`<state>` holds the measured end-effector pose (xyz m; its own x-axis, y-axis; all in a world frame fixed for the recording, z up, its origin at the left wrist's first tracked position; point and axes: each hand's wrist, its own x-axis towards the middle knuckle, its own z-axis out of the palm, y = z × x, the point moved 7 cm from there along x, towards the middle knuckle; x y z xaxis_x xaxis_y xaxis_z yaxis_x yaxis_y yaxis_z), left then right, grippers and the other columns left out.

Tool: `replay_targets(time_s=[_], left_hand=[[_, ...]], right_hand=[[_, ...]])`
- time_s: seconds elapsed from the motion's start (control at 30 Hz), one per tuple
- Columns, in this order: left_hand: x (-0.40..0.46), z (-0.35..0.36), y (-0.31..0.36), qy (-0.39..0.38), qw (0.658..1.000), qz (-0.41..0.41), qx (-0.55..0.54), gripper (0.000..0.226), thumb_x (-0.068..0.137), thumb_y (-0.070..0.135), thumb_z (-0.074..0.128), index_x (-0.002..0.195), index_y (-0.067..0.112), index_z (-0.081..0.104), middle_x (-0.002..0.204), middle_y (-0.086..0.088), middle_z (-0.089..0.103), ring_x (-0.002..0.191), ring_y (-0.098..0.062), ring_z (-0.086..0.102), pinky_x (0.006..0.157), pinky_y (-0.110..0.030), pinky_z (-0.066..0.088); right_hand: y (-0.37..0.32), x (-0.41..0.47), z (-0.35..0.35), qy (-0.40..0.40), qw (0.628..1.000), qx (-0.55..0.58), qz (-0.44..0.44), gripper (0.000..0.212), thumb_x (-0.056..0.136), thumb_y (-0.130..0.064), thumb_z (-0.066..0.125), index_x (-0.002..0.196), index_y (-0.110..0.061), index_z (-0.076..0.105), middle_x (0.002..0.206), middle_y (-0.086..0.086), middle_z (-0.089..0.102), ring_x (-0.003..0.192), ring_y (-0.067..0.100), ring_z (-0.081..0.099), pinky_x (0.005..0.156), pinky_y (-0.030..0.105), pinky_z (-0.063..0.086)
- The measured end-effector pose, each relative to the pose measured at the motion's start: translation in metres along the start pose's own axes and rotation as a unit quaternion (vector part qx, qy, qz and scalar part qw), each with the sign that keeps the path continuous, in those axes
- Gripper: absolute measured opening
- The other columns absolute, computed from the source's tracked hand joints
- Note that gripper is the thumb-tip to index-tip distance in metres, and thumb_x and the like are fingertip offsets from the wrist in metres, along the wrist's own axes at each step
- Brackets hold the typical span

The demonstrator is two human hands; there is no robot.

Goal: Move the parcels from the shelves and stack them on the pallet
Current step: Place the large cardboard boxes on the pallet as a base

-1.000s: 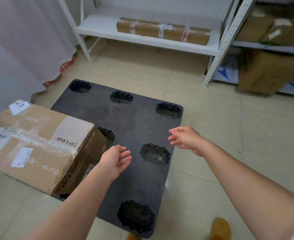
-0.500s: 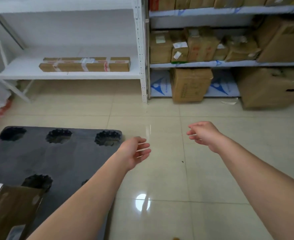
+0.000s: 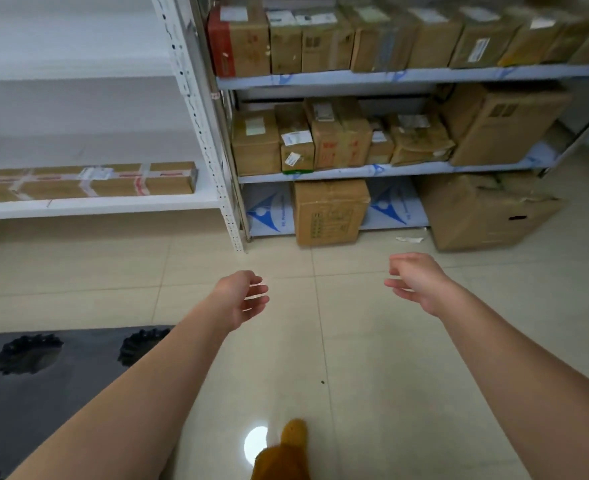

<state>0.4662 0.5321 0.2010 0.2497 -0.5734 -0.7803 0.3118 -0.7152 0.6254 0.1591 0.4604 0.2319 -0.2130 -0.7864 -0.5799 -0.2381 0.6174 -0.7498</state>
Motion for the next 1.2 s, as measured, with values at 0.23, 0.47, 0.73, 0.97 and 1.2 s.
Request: replay_targets(time_s=[0.23, 0.47, 0.73, 0.97, 1.2], left_hand=[[0.064, 0.073, 0.092, -0.007, 1.0, -0.005, 0.027, 0.014, 0.098, 0.013, 0.046, 0.093, 0.007, 0.058, 0.085, -0.009, 0.063, 0.069, -0.022, 0.059, 0.066, -0.028, 0.05], [0.137, 0.147, 0.162, 0.007, 1.0, 0.009, 0.026, 0.016, 0.101, 0.014, 0.046, 0.096, 0.006, 0.059, 0.088, -0.01, 0.064, 0.071, -0.023, 0.06, 0.07, -0.029, 0.052], [0.257, 0.218, 0.16, 0.091, 0.993, -0.071, -0.014, 0.015, 0.099, 0.012, 0.05, 0.104, 0.002, 0.059, 0.088, -0.012, 0.064, 0.07, -0.025, 0.06, 0.062, -0.028, 0.051], [0.361, 0.261, 0.177, 0.125, 0.989, -0.078, -0.027, 0.014, 0.097, 0.011, 0.051, 0.107, 0.001, 0.056, 0.092, -0.013, 0.063, 0.074, -0.026, 0.061, 0.064, -0.029, 0.052], [0.485, 0.263, 0.18, 0.165, 0.985, -0.053, 0.019, 0.025, 0.094, 0.014, 0.056, 0.115, 0.0, 0.059, 0.097, -0.011, 0.059, 0.087, -0.026, 0.06, 0.07, -0.032, 0.051]], right_hand=[[-0.064, 0.101, -0.011, 0.0, 0.999, 0.01, 0.04, 0.016, 0.096, -0.014, 0.049, 0.11, -0.018, 0.057, 0.11, 0.004, 0.058, 0.092, 0.02, 0.067, 0.076, 0.029, 0.051], [-0.115, 0.216, -0.023, -0.033, 0.998, -0.009, 0.043, 0.022, 0.099, -0.016, 0.05, 0.12, -0.017, 0.056, 0.112, 0.004, 0.06, 0.095, 0.019, 0.066, 0.078, 0.03, 0.051], [-0.145, 0.392, -0.005, -0.111, 0.989, -0.066, 0.074, 0.016, 0.1, -0.017, 0.048, 0.114, -0.02, 0.056, 0.116, 0.002, 0.058, 0.094, 0.017, 0.065, 0.078, 0.029, 0.052], [-0.138, 0.509, -0.004, -0.124, 0.979, -0.14, 0.083, 0.015, 0.1, -0.02, 0.05, 0.114, -0.022, 0.054, 0.109, 0.002, 0.058, 0.096, 0.019, 0.061, 0.087, 0.034, 0.05], [-0.097, 0.599, 0.054, -0.142, 0.972, -0.165, 0.086, 0.038, 0.095, -0.025, 0.054, 0.132, -0.022, 0.047, 0.131, 0.003, 0.05, 0.111, 0.019, 0.051, 0.097, 0.037, 0.047]])
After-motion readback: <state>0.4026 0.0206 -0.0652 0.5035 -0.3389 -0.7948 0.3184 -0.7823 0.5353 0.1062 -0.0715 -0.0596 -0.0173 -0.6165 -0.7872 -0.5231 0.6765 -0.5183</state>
